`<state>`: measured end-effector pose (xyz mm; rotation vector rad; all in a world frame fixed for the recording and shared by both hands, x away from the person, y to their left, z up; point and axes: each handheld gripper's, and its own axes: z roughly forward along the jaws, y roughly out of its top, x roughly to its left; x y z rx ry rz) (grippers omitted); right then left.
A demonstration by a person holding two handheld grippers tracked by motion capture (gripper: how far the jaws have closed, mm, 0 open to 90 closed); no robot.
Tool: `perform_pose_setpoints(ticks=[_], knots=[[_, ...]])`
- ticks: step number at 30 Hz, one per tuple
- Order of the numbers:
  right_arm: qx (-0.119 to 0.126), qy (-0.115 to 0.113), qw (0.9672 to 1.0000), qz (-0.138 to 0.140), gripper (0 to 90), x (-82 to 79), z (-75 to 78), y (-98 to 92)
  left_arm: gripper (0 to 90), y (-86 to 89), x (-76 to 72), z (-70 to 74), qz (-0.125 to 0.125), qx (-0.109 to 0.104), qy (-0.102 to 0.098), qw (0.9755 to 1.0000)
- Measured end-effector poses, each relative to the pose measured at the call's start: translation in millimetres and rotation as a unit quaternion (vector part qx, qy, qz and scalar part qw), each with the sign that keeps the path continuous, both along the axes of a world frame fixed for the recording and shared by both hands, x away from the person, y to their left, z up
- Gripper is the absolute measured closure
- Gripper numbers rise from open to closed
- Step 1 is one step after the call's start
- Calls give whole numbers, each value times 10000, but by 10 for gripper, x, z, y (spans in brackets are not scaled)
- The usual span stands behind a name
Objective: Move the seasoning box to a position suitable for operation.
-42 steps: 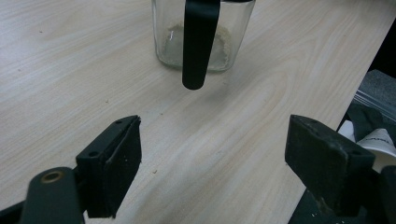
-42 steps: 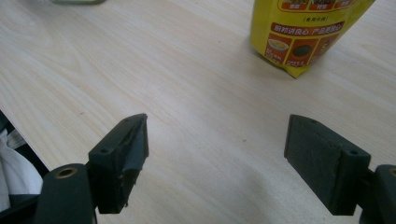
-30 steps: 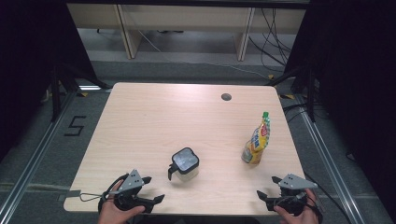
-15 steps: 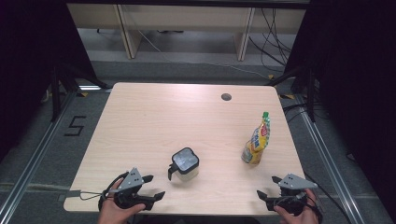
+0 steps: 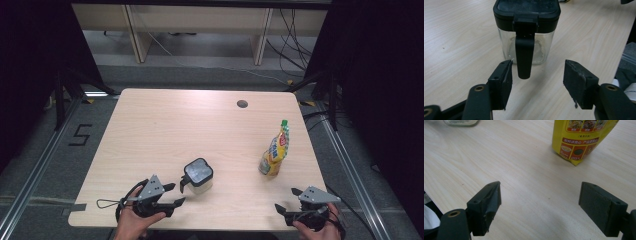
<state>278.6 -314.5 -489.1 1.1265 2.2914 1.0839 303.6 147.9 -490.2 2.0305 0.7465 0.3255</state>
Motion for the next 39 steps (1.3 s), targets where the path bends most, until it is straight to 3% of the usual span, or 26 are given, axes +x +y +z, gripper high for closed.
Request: perform_pose_setpoints(ticks=[5, 8, 10, 11, 12, 15, 16, 21, 22, 26, 27, 29, 30, 33, 34, 35, 36, 37, 38, 39], knots=[[-23, -14, 10000, -19, 194, 0, 3, -1, 455, -51, 74, -14, -8, 69, -19, 10000], [47, 140, 9999, -83, 206, -22, 1, 21, 505, -78, 113, -23, 19, 74, -68, 9999], [5, 134, 9999, -75, 206, -21, 4, 17, 530, -103, 131, -33, 47, 113, -89, 9999], [-59, 24, 10000, 5, 205, 0, 2, 0, 540, -106, 148, -34, -6, 203, -129, 9997], [-56, 29, 10000, 1, 206, -1, 2, 0, 550, -137, 148, -46, 62, 110, -63, 9999], [-58, 31, 10000, -2, 207, -1, 2, 1, 583, -169, 183, -47, 111, 174, -203, 9996], [-62, 55, 10000, -1, 208, -3, 2, 3, 597, -182, 191, -47, 106, 128, -167, 9997], [-80, 43, 10000, 21, 212, -2, -1, 5, 692, -191, 227, -26, 121, 409, -322, 9986], [-82, 42, 9999, 43, 213, 0, -1, 3, 700, -199, 230, -31, 128, 294, -294, 9991], [-89, 46, 9999, 34, 214, -2, 2, 2, 714, -175, 254, -17, 117, 473, -374, 9981], [-125, -42, 9999, 59, 216, 5, 2, -6, 714, -173, 264, -23, 214, 380, -341, 9985], [-106, 21, 9999, 39, 216, -2, 4, -3, 715, -131, 288, -11, 196, 529, -399, 9976], [-17, 123, 9999, -23, 217, -20, 8, 10, 715, -126, 292, -14, 266, 468, -342, 9980], [-98, 9, 9999, 25, 223, -6, 7, -1, 714, -100, 321, -18, 405, 437, -303, 9978], [-106, 11, 9999, 44, 226, -6, 7, -1, 714, -82, 339, -12, 368, 517, -344, 9974], [-106, 8, 9999, 45, 226, -6, 7, 0, 714, -99, 339, -23, 458, 393, -305, 9977], [-106, 6, 9999, 46, 226, -6, 8, 1, 714, -70, 357, -5, 364, 597, -366, 9969], [-106, 6, 9999, 46, 226, -6, 8, 1, 714, -70, 357, -5, 364, 597, -366, 9969], [-114, -2, 9999, 58, 226, -4, 9, 1, 715, -80, 365, -16, 417, 448, -322, 9976], [-115, -7, 9999, 59, 226, -4, 9, 0, 716, -68, 370, -14, 351, 545, -330, 9974]])
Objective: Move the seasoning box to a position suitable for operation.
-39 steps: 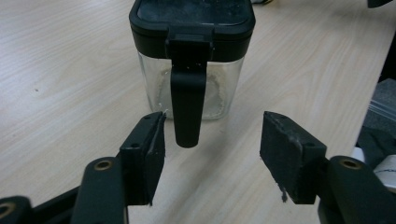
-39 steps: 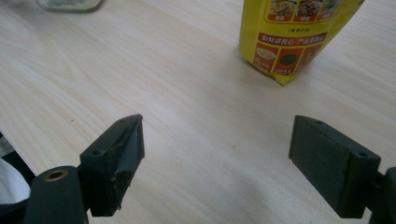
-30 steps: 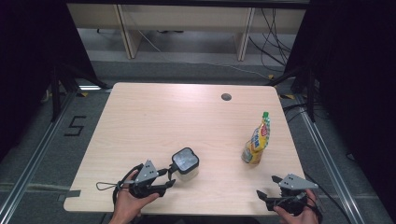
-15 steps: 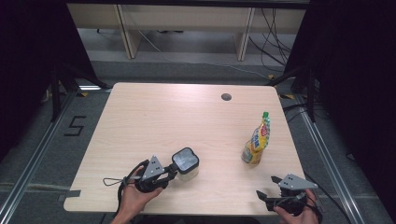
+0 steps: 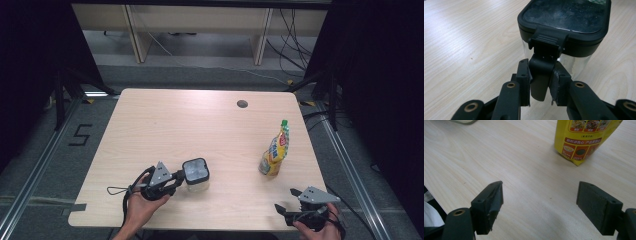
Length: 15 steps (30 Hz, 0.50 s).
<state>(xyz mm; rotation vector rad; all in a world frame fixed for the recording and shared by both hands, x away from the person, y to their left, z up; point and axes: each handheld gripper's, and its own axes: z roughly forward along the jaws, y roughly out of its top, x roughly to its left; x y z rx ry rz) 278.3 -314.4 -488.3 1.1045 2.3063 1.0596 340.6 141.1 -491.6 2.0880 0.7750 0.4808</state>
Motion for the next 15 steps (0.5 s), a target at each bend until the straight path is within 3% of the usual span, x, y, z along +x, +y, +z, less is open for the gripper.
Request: perform_pose_setpoints(ticks=[1, 2, 3, 5, 6, 7, 15], knots=[[-1, -3, 10000, -1, 226, 0, 1, -1, 719, -5, -5, 3, -42, 132, -92, 9999], [21, -20, 10000, -14, 226, -1, 1, -1, 723, -5, -5, 3, -42, 132, -92, 9999], [26, -17, 10000, -10, 226, -1, 2, -2, 724, -12, -7, 20, -151, 296, -240, 9992], [25, -19, 10000, -7, 226, -1, 2, -3, 724, -15, -10, 7, -172, 47, -125, 9998], [26, -17, 10000, -5, 226, -1, 1, -3, 724, -16, -11, 4, -243, 81, -191, 9995], [29, 17, 10000, -12, 226, -2, 0, -2, 724, -21, -19, 2, -289, 29, -99, 9995], [42, 29, 10000, 3, 227, -2, 1, 0, 725, -106, -56, -1, -603, -54, -55, 9982]])
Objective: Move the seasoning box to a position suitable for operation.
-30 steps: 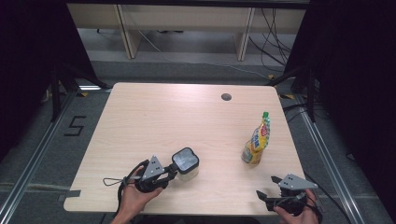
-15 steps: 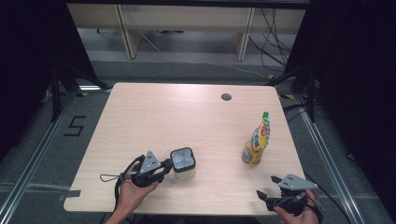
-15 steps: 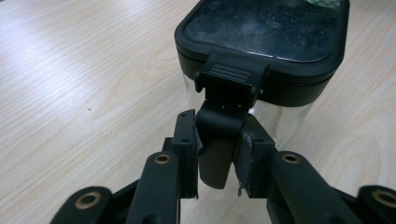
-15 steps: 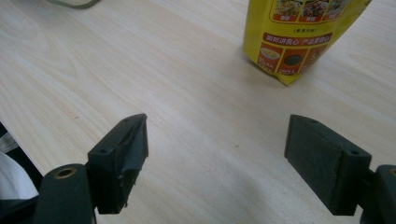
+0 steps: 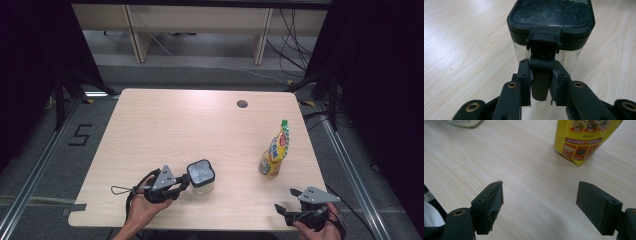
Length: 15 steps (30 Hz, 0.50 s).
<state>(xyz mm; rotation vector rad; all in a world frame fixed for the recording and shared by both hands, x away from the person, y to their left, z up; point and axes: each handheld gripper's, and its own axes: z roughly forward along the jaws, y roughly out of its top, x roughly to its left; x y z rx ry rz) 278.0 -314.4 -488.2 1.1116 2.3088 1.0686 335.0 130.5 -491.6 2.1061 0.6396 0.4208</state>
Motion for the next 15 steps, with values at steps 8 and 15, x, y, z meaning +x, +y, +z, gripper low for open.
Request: perform_pose_setpoints(ticks=[8, 15], knots=[[52, 134, 9999, -90, 228, -22, 3, 19, 725, -158, -82, -8, -477, -62, 93, 9988], [40, 73, 10000, -42, 230, -15, 0, 13, 725, -321, -155, -10, -869, -119, 82, 9961]])
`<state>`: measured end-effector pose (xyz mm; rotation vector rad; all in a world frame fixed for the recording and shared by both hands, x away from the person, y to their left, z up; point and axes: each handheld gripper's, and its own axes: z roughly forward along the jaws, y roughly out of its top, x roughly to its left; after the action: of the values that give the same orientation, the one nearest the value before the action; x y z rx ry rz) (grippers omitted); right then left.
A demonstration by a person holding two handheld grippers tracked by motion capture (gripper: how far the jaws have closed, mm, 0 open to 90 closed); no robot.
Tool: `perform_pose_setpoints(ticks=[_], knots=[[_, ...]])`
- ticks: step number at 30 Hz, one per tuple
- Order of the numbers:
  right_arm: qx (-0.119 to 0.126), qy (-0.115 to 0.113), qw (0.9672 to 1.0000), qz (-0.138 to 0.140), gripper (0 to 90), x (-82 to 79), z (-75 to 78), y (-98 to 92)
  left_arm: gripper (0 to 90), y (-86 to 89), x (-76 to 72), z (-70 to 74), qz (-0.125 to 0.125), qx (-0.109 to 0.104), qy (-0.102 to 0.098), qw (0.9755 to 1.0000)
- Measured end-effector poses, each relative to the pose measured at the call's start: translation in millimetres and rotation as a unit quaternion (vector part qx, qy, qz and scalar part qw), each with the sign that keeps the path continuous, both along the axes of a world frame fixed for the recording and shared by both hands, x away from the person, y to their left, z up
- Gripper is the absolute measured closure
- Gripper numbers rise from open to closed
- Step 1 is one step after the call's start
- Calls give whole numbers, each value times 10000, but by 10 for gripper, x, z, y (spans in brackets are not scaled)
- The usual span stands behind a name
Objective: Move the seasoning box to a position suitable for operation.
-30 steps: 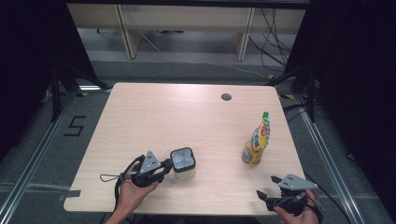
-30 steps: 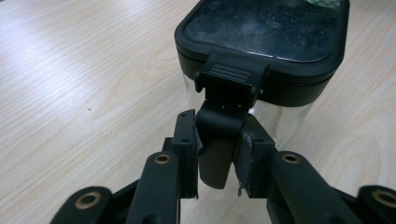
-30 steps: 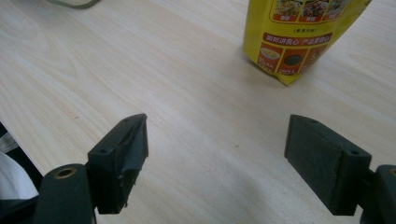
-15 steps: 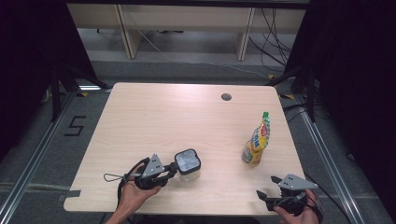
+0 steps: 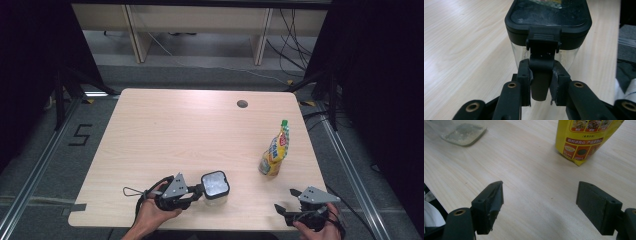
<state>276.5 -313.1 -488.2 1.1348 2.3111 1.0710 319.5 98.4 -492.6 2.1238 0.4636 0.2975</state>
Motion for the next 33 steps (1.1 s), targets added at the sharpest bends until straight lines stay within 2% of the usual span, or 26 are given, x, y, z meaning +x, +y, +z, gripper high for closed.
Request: perform_pose_setpoints(ticks=[3, 4, 6, 10, 14, 21, 24, 25, 26, 27, 29, 33], knots=[[-15, -45, 10000, 21, 230, 5, -2, -1, 725, -30, -15, 4, -107, 10, 54, 9999], [9, 27, 10000, -7, 230, -3, 0, 4, 725, -48, -25, 4, -144, -42, 70, 9999], [13, -26, 10000, 24, 230, 3, -1, 2, 725, -51, -29, 4, -181, -35, 57, 9998], [24, 7, 10000, 38, 230, 3, -4, 4, 725, -42, -8, -2, -313, -47, 55, 9995], [1, -40, 10000, 28, 231, 3, -3, 4, 725, -26, 27, 5, -361, 55, 27, 9993], [20, -29, 10000, 33, 231, 2, -5, 7, 723, -5, 74, 7, -211, 90, -13, 9997], [19, -26, 10000, 32, 231, 2, -5, 8, 722, -1, 94, 7, -270, 87, -64, 9996], [-80, -132, 9998, 147, 250, 19, -6, -8, 722, 4, 97, 2, -203, 40, 11, 9998], [-88, -146, 9997, 154, 252, 17, -6, -8, 721, 8, 107, -4, -171, 7, 9, 9999], [-95, -184, 9996, 174, 252, 21, -7, -7, 721, 20, 125, -2, -155, 50, 7, 9999], [-30, -186, 9996, 208, 252, 23, -8, -3, 720, 24, 135, -5, -191, 16, 51, 9998], [-90, -212, 9996, 174, 252, 23, -4, -13, 717, 30, 139, -5, -197, 21, 9, 9998]])
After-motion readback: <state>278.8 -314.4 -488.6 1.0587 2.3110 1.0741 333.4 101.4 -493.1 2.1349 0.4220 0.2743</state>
